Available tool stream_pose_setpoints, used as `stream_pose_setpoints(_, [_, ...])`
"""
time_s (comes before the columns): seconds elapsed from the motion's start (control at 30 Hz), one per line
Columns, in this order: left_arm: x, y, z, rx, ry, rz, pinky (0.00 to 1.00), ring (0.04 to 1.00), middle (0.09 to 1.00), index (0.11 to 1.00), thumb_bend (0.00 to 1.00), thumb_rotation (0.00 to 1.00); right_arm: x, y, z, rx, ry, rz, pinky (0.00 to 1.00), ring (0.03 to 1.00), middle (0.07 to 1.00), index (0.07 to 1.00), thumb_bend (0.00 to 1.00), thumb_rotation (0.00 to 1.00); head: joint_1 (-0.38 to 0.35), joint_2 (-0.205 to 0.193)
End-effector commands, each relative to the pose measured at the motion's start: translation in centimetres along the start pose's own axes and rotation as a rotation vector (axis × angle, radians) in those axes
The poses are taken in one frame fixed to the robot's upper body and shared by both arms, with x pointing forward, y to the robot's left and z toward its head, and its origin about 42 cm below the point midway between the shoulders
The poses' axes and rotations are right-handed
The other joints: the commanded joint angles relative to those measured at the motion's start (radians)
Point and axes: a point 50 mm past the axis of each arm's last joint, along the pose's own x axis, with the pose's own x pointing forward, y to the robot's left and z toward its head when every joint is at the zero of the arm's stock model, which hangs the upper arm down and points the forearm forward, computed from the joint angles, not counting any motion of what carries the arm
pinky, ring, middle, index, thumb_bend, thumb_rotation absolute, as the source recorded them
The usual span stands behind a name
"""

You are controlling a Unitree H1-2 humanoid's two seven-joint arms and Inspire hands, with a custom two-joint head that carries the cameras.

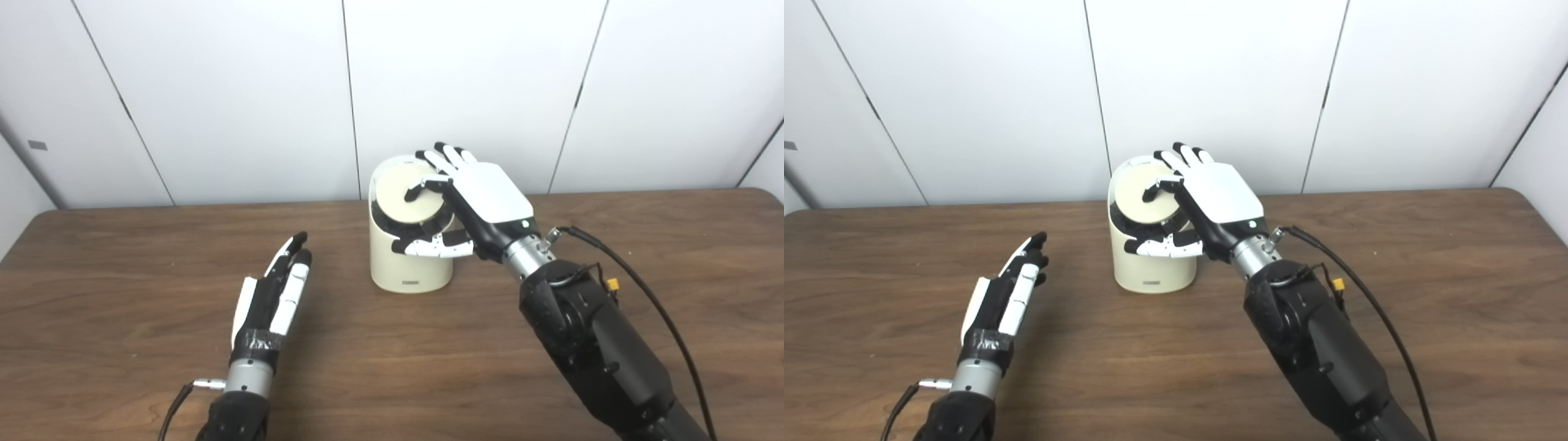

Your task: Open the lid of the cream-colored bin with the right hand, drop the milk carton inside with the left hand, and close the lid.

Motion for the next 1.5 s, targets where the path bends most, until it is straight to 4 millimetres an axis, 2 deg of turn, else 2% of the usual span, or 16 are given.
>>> stream_pose_setpoints(0.0, [0.5,0.1,1.9,-0.002,-0.081,0.012,0.9,0.916,0.965,0.965,0.63,0.97,0.1,-0.9,0.7,-0.05,-0.054,-0.012,1.0,1.0,0.943,0.649,0.58,0.67,-0.002,0.004])
stream_pose_setpoints(0.27, [0.5,0.0,2.1,-0.027,-0.082,0.015,0.91,0.922,0.958,0.96,0.64,0.96,-0.5,-0.7,-0.1,-0.211,-0.032,0.039,1.0,1.0,0.967,0.668,0.57,0.73,-0.004,0.013])
stream_pose_setpoints(0.33, [0.5,0.0,2.1,-0.025,-0.086,0.012,0.92,0.927,0.963,0.963,0.63,0.97,-0.6,-0.5,-0.3,-0.235,-0.018,0.053,1.0,1.0,0.982,0.68,0.58,0.79,-0.003,0.014])
stream_pose_setpoints(0.5, [0.4,-0.2,2.1,-0.034,-0.083,0.017,0.92,0.925,0.963,0.963,0.63,0.97,-0.6,0.3,-0.8,-0.281,0.014,0.101,1.0,1.0,0.994,0.692,0.61,0.86,0.0,0.017])
stream_pose_setpoints(0.6, [0.4,-0.2,2.1,-0.03,-0.085,0.022,0.91,0.916,0.956,0.953,0.63,0.96,-0.5,0.8,-0.9,-0.304,0.034,0.159,1.0,1.0,1.0,0.695,0.63,0.96,0.0,0.016])
stream_pose_setpoints(0.77, [0.5,-0.4,2.2,-0.038,-0.087,0.023,0.92,0.924,0.957,0.951,0.65,0.96,-0.4,1.2,-1.0,-0.293,0.048,0.191,1.0,1.0,1.0,0.711,0.67,1.0,0.003,0.013])
stream_pose_setpoints(0.83, [0.5,-0.4,2.3,-0.046,-0.088,0.025,0.92,0.925,0.956,0.949,0.65,0.95,-0.5,1.0,-1.0,-0.235,0.049,0.157,1.0,1.0,0.997,0.727,0.66,1.0,0.005,0.011])
stream_pose_setpoints(0.93, [0.4,-0.5,2.3,-0.046,-0.088,0.024,0.92,0.928,0.958,0.953,0.65,0.96,-0.8,0.1,-0.9,-0.097,0.051,0.093,1.0,1.0,0.975,0.784,0.61,0.95,0.009,0.01])
stream_pose_setpoints(0.97, [0.4,-0.4,2.3,-0.046,-0.088,0.026,0.92,0.928,0.957,0.953,0.64,0.96,-0.9,-0.5,-1.0,-0.006,0.061,0.066,1.0,1.0,0.973,0.794,0.6,0.94,0.009,0.01])
stream_pose_setpoints(1.0, [0.3,-0.4,2.3,-0.048,-0.087,0.028,0.92,0.925,0.955,0.951,0.64,0.96,-1.0,-1.0,-1.1,0.072,0.07,0.044,1.0,1.0,0.973,0.863,0.59,0.98,0.009,0.01])
stream_pose_setpoints(1.13, [0.2,-0.2,2.2,-0.054,-0.082,0.03,0.91,0.922,0.957,0.951,0.63,0.96,-1.3,-2.1,-1.5,0.412,0.123,-0.051,0.98,1.0,0.992,0.983,0.55,0.98,0.008,0.005])
stream_pose_setpoints(1.2, [0.2,0.0,2.1,-0.052,-0.082,0.028,0.91,0.921,0.958,0.954,0.63,0.95,-1.5,-2.4,-2.1,0.553,0.173,-0.097,0.88,1.0,0.999,0.997,0.54,1.0,0.009,0.004])
stream_pose_setpoints(1.23, [0.2,0.2,2.1,-0.05,-0.082,0.027,0.91,0.923,0.96,0.956,0.62,0.95,-1.6,-2.4,-2.4,0.584,0.193,-0.11,0.87,0.992,1.0,0.999,0.56,1.0,0.01,0.004])
stream_pose_setpoints(1.47, [0.1,1.5,2.1,-0.023,-0.095,0.036,0.9,0.938,0.962,0.96,0.59,0.98,-3.2,-1.2,-4.0,0.733,0.266,-0.154,0.9,0.984,1.0,1.0,0.54,1.0,0.013,0.005])
